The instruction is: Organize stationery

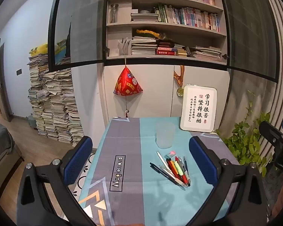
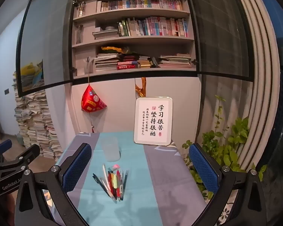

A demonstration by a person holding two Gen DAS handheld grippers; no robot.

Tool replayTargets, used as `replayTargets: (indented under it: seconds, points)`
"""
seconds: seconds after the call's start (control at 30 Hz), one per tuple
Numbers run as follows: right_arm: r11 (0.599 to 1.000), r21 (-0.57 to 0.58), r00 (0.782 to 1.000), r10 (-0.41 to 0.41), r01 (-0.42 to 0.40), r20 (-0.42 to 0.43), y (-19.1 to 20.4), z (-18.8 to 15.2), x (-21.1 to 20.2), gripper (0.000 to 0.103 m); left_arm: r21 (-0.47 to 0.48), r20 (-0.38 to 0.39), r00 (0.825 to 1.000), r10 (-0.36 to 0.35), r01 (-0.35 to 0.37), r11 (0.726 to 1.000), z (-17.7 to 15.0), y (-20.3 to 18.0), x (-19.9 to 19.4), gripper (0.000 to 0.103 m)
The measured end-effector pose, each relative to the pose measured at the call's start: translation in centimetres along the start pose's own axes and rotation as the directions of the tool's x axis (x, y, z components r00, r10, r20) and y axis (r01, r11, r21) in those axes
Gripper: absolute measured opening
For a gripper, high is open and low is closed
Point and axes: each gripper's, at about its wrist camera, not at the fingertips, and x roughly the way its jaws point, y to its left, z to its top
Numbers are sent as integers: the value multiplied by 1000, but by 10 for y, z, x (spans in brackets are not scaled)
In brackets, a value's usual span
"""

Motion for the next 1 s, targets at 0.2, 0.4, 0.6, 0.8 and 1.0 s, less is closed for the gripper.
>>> replayTargets:
  seconds: [0.2,0.4,0.6,0.8,1.0]
  points:
    - [1000,5,1000,-1,1,-3,-2,-1,3,103,-10,-16,1000,-20,20,1000,4,6,8,102]
    - [1000,10,1000,0,0,-13,-4,1,5,103,21,7,1000,-10,10,1000,2,-5,4,101]
    - [1000,12,1000,0,0,-13,-4,-1,7,103,35,5,1000,-16,16,999,1,-7,6,101]
    - [1000,11,1000,2,-1,-19,-3,0,7,103,43,1,1000,-10,10,999,2,-8,8,102]
    - [1000,8,1000,5,-5,-23,-3,-6,14,103,38,-13,1000,-15,15,999,2,-6,12,102]
